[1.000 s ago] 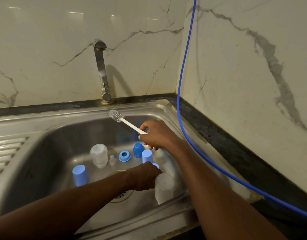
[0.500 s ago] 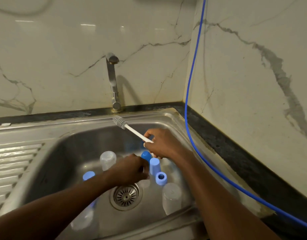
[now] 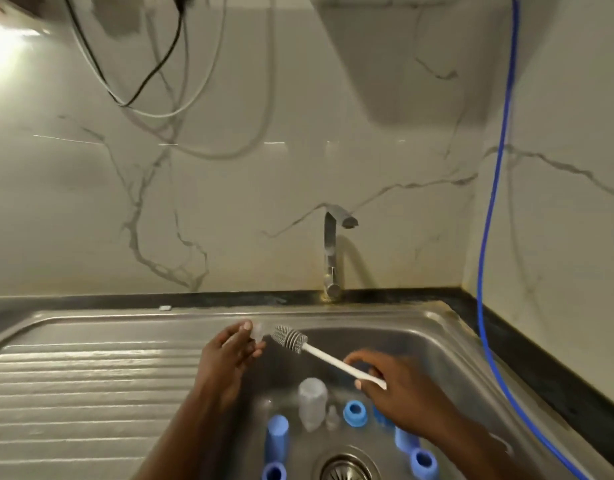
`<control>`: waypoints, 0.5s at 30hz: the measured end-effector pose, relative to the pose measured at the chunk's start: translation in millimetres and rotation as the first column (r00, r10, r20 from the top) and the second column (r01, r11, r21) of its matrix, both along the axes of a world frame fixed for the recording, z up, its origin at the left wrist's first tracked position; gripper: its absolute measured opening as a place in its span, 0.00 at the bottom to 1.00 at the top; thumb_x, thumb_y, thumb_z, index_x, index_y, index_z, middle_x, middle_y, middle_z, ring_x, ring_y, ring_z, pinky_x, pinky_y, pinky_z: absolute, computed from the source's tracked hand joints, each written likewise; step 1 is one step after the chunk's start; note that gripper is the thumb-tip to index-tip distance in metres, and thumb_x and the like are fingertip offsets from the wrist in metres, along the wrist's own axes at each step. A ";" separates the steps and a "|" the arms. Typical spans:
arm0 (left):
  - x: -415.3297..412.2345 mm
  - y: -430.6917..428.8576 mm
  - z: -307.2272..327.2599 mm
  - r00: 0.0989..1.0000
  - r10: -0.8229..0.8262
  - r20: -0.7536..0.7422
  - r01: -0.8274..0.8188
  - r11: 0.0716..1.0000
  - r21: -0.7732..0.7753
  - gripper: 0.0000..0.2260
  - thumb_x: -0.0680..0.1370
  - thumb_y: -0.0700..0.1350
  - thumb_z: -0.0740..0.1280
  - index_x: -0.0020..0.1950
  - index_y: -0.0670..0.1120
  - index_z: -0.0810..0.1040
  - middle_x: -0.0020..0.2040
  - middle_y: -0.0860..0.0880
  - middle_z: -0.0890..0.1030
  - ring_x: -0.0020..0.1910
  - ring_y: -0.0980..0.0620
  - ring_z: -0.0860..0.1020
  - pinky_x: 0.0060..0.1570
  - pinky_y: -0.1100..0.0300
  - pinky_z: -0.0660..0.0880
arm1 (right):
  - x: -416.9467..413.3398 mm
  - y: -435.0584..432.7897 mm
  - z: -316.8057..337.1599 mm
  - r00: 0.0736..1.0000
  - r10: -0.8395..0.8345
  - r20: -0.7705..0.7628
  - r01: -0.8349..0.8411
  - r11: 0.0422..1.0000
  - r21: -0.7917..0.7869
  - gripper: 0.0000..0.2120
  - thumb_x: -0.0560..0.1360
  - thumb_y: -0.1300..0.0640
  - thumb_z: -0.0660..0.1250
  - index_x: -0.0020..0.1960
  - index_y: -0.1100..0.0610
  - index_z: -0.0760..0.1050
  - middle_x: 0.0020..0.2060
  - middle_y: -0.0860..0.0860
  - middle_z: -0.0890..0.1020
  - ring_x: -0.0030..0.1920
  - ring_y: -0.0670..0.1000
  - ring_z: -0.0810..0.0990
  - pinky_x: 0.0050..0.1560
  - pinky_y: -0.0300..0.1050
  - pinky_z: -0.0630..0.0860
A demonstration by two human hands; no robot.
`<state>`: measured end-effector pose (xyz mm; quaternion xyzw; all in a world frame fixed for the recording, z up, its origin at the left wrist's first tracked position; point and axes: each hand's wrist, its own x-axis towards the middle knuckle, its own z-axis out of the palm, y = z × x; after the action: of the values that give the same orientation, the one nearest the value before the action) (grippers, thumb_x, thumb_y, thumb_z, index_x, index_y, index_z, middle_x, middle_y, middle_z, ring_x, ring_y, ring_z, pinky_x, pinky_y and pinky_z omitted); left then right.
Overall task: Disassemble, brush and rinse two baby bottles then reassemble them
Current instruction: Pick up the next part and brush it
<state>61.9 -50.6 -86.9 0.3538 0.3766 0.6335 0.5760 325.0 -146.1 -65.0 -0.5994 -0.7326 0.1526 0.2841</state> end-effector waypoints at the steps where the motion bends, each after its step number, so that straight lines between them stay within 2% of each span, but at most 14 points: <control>1: 0.8 0.5 -0.7 1.000 -0.007 -0.025 0.007 1.000 0.001 0.03 0.80 0.39 0.65 0.50 0.42 0.79 0.40 0.42 0.80 0.34 0.50 0.81 0.34 0.63 0.80 | -3.0 -0.7 0.8 1.000 0.017 0.008 -0.017 1.000 0.004 0.13 0.74 0.54 0.67 0.49 0.35 0.74 0.32 0.36 0.78 0.35 0.41 0.76 0.39 0.35 0.71; 4: 6.2 -3.8 -0.4 0.995 -0.043 -0.086 0.041 0.999 -0.015 0.04 0.80 0.40 0.65 0.52 0.42 0.79 0.39 0.43 0.83 0.35 0.50 0.79 0.36 0.59 0.76 | -8.9 -1.5 1.0 0.999 0.036 0.007 -0.036 0.999 -0.014 0.12 0.73 0.53 0.67 0.51 0.37 0.74 0.34 0.39 0.79 0.37 0.41 0.78 0.42 0.35 0.73; 7: 5.4 -3.4 -0.6 0.990 -0.069 -0.123 0.064 0.997 -0.040 0.06 0.79 0.38 0.66 0.54 0.40 0.79 0.42 0.41 0.84 0.39 0.46 0.80 0.39 0.56 0.76 | -10.1 0.9 -0.6 1.000 0.019 0.010 -0.019 0.999 -0.045 0.13 0.73 0.52 0.66 0.53 0.36 0.74 0.38 0.42 0.82 0.42 0.42 0.80 0.47 0.38 0.77; 10: 1.8 1.2 -1.6 0.986 -0.067 -0.150 0.062 0.997 -0.035 0.07 0.79 0.37 0.65 0.57 0.40 0.79 0.43 0.40 0.84 0.40 0.44 0.80 0.40 0.54 0.78 | -12.7 1.4 -2.2 1.000 0.014 0.018 -0.013 0.998 -0.054 0.13 0.73 0.51 0.65 0.53 0.35 0.74 0.38 0.42 0.81 0.42 0.43 0.80 0.46 0.39 0.78; 15: 3.6 4.3 -4.3 0.982 -0.011 -0.188 0.009 1.000 -0.014 0.06 0.81 0.38 0.65 0.54 0.40 0.80 0.41 0.40 0.84 0.41 0.44 0.81 0.45 0.52 0.78 | -17.5 0.4 -2.6 0.999 0.038 0.036 -0.037 0.999 -0.019 0.11 0.73 0.51 0.64 0.51 0.36 0.73 0.36 0.43 0.80 0.40 0.46 0.78 0.45 0.42 0.76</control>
<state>65.5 -46.3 -91.2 0.4101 0.4314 0.5919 0.5434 307.5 -145.7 -67.6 -0.5908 -0.7474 0.1537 0.2623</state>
